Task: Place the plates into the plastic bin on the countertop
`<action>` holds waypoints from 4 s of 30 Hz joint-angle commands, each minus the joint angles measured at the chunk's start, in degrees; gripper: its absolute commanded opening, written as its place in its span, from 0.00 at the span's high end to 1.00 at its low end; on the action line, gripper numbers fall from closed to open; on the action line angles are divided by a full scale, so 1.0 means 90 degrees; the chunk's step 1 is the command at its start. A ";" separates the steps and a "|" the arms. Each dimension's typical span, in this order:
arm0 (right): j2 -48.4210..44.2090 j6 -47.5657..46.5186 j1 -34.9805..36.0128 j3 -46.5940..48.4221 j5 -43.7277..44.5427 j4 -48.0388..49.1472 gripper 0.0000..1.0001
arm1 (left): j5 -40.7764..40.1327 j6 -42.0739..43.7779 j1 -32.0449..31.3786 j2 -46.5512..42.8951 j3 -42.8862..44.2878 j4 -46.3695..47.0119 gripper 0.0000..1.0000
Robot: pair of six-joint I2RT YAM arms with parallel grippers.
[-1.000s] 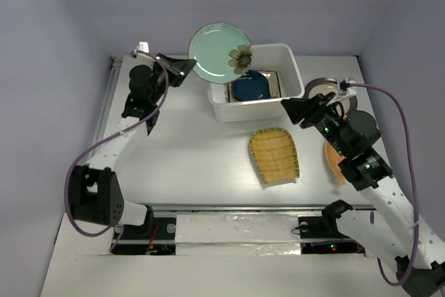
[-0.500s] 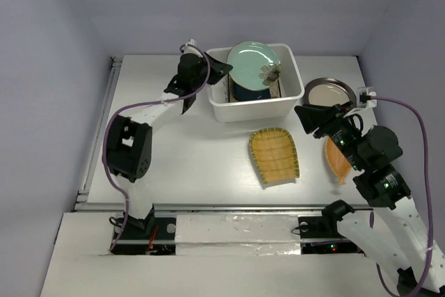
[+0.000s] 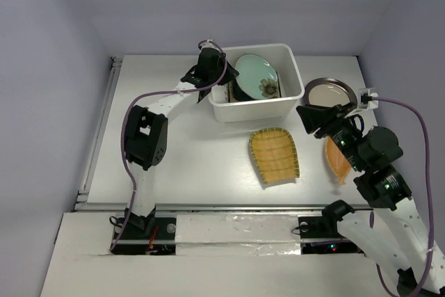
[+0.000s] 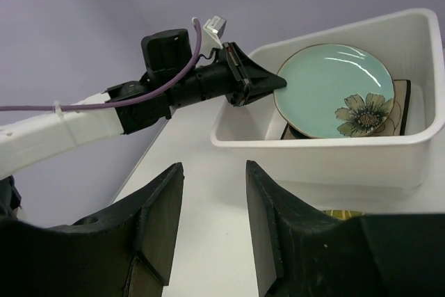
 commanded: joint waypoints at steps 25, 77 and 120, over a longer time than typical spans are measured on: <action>0.0533 0.0908 0.0064 -0.2185 0.0837 0.0302 0.52 | -0.0527 0.1068 -0.0086 0.0292 0.1082 -0.0783 0.71; 0.3805 0.3018 -0.0630 -0.3172 -0.0225 0.2490 0.82 | -0.1562 0.1429 -0.1043 -0.7461 -0.6320 0.2030 0.32; 0.5834 0.1738 -0.1225 0.3662 -0.1349 0.0772 1.00 | -0.1229 0.0912 -0.1628 -0.8967 -0.8117 0.0769 1.00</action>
